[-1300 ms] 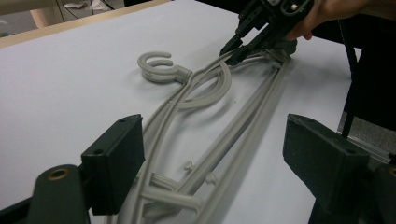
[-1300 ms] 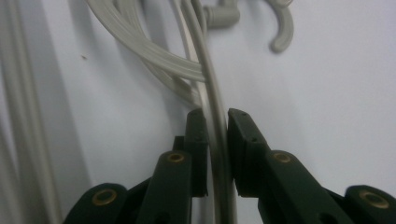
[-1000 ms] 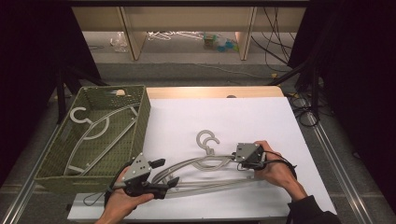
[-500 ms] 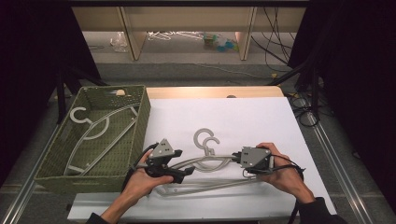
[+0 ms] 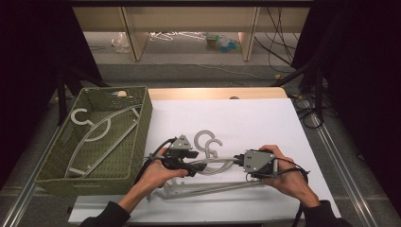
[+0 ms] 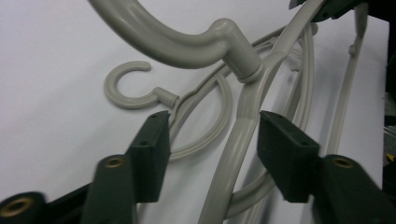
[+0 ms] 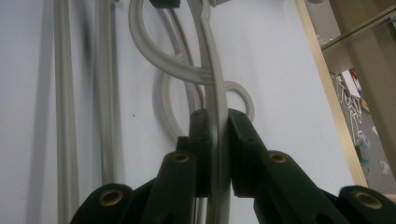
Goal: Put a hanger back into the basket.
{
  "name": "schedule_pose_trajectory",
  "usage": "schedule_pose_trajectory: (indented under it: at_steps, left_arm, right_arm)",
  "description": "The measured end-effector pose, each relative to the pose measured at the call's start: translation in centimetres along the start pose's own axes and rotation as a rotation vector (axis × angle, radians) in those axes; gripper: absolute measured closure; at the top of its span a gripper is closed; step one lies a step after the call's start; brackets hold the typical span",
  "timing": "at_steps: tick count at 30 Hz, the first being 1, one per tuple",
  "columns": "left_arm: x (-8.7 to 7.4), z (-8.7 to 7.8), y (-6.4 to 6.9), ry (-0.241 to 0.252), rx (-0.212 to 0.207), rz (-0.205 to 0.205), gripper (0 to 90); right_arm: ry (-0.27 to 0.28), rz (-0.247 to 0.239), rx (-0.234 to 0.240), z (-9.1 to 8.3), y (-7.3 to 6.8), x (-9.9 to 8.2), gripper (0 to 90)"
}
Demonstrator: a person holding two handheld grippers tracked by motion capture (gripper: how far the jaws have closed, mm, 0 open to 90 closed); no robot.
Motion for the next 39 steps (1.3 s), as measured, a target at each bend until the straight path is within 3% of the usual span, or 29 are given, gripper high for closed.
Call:
schedule_pose_trajectory:
  at_steps: [1,5,8,10,13,15,16,18,20,21,26,31,34,39]
  left_arm:
    - [0.0,0.0,0.0,-0.005,-0.001,0.007,49.3]
    - [-0.1,0.3,0.5,-0.027,-0.06,0.03,60.7]
    - [0.2,0.1,1.0,-0.033,-0.077,0.057,72.6]
    - [0.6,-0.3,1.5,-0.035,-0.102,0.077,75.3]
    - [0.8,-0.8,2.0,-0.05,-0.108,0.081,76.3]
    - [1.1,-1.0,2.5,-0.04,-0.141,0.049,78.0]
    - [1.1,-1.1,2.6,-0.04,-0.15,0.045,79.2]
    - [1.2,-1.4,2.7,-0.031,-0.165,0.001,80.1]
    - [1.3,-1.7,2.6,-0.037,-0.172,-0.01,80.0]
    - [1.2,-1.8,2.5,-0.038,-0.161,-0.018,79.9]
    - [1.3,-2.4,1.7,-0.046,-0.134,-0.065,79.8]
    - [1.9,-3.4,0.7,-0.01,-0.117,-0.119,79.7]
    - [2.2,-4.4,-0.1,0.019,-0.103,-0.153,79.7]
    - [3.2,-5.8,-1.1,0.073,-0.083,-0.202,79.7]
  right_arm:
    - [0.008,0.021,-0.001,0.0,-0.2,0.1,81.8]
    - [0.015,0.015,-0.002,0.1,-0.2,0.2,81.7]
    - [0.018,0.013,-0.003,0.1,-0.1,0.3,81.7]
    - [0.018,-0.003,-0.002,0.1,-0.1,0.2,81.3]
    - [0.017,-0.034,0.002,0.0,0.3,0.2,80.0]
    - [0.036,0.023,-0.007,0.1,0.0,0.4,79.1]
    - [0.026,0.01,-0.008,-0.1,0.3,0.2,77.6]
    - [0.033,0.076,-0.024,-0.1,0.3,0.3,75.2]
    - [0.045,0.126,-0.052,-0.3,0.6,0.6,68.9]
    - [0.052,0.164,-0.052,-0.3,0.4,0.7,64.7]
    - [0.102,0.31,-0.14,-0.8,1.3,1.8,46.0]
    - [0.178,0.461,-0.198,-1.8,1.9,3.3,37.5]
    - [0.203,0.519,-0.195,-2.2,1.7,3.7,34.8]
    - [0.254,0.547,-0.186,-3.0,0.6,4.4,33.8]
Point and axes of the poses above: each handheld gripper's, and its own axes: z roughly forward along the jaws, x roughly out of its top, y roughly to its right, the point moved 9 cm from there along z, roughly forward along the jaws, and after that the axes turned 10 degrees about y, right-handed, at the moved point
